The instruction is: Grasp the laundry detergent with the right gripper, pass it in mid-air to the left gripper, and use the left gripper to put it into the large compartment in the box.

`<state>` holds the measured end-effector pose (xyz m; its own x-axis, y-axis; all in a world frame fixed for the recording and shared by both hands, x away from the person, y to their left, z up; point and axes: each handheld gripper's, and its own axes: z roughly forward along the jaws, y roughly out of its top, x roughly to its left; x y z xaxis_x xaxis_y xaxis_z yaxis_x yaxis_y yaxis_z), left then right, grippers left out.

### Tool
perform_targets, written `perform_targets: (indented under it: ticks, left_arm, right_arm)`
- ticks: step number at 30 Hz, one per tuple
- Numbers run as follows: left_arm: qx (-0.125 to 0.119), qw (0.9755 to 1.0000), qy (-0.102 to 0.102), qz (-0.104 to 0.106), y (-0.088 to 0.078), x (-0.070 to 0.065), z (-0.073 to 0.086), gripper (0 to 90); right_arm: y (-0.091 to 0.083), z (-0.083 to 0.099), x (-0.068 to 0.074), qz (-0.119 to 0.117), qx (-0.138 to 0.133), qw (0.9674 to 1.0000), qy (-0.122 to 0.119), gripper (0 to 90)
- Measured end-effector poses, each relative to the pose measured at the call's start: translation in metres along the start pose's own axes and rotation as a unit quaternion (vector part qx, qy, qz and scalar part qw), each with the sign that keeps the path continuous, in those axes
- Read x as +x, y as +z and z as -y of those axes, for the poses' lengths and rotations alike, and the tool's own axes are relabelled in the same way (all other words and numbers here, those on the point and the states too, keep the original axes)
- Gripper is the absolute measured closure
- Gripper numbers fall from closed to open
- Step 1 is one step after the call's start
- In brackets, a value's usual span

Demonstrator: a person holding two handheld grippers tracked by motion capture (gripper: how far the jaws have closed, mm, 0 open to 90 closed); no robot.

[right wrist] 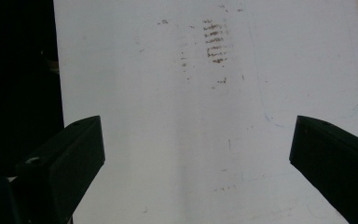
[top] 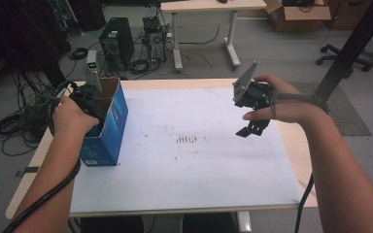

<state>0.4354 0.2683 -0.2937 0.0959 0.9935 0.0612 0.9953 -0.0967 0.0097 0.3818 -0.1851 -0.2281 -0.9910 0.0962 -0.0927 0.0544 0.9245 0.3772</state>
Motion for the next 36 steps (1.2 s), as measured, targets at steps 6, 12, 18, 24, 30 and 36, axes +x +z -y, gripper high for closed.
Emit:
perform_targets:
  ticks: [6, 12, 18, 24, 30, 36]
  left_arm:
    - [-0.002, 1.0000, 0.005, -0.004, -0.003, -0.002, 0.001, 32.4]
    - [-0.004, 0.9999, 0.008, -0.005, -0.007, -0.004, 0.002, 29.8]
    - [-0.010, 0.9998, 0.011, -0.011, -0.015, -0.006, 0.003, 27.8]
    - [-0.016, 0.9998, 0.007, -0.004, -0.023, -0.004, 0.006, 25.1]
    - [-0.023, 0.9997, 0.010, -0.001, -0.030, -0.006, 0.008, 22.3]
    - [-0.024, 0.9997, 0.008, -0.007, -0.037, -0.007, 0.009, 19.3]
  right_arm:
    - [0.000, 0.001, 0.000, 0.001, -0.002, 1.0000, 0.001, 3.1]
    - [0.000, 0.003, 0.001, 0.001, -0.003, 1.0000, 0.002, 3.1]
    - [-0.001, 0.004, 0.001, 0.002, -0.003, 1.0000, 0.004, 3.1]
    - [0.000, 0.005, 0.001, 0.001, -0.004, 1.0000, 0.004, 3.1]
    - [-0.001, 0.004, 0.001, 0.002, -0.007, 1.0000, 0.004, 3.1]
    - [-0.001, 0.004, 0.002, 0.002, -0.009, 1.0000, 0.003, 3.1]
